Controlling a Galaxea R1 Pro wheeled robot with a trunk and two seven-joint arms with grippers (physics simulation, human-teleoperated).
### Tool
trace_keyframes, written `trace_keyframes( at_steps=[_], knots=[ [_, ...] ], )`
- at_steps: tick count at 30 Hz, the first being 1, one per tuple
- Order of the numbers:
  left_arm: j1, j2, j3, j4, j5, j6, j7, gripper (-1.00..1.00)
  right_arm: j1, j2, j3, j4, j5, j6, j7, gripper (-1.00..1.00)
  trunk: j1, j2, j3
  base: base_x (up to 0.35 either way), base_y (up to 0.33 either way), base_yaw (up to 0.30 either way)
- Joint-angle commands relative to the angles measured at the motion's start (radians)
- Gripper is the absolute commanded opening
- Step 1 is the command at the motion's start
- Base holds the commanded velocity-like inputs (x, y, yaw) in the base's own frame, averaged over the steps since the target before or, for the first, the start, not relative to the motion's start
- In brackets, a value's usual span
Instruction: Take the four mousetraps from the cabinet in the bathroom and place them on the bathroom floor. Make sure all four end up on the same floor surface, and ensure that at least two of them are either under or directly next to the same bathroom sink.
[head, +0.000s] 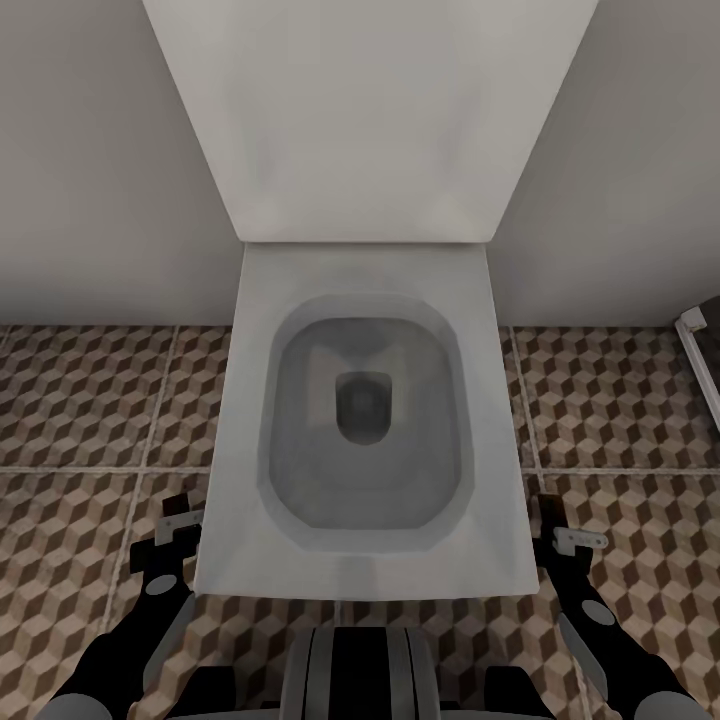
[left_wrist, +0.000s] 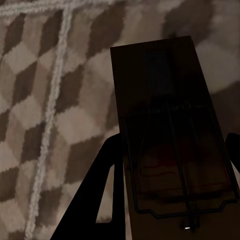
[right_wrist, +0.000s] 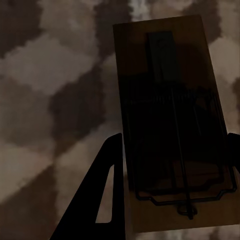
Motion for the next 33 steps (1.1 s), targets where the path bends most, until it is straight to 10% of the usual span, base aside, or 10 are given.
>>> trace_keyframes(
  at_steps=[1,33],
  knots=[
    [0.0,0.002,-0.007,-0.001,0.008,0.002,0.011,-1.0,0.0,-0.001,0.008,0.0,-0.011,-0.005,-0.003,-1.0,0.0,0.0,0.0,0.0,0.0,0.0],
    [0.0,0.0,-0.007,-0.001,0.008,0.002,0.011,-1.0,0.0,-0.001,0.008,0.0,-0.011,-0.005,-0.003,-1.0,0.002,-0.001,-0.016,0.0,0.0,0.0]
  ],
)
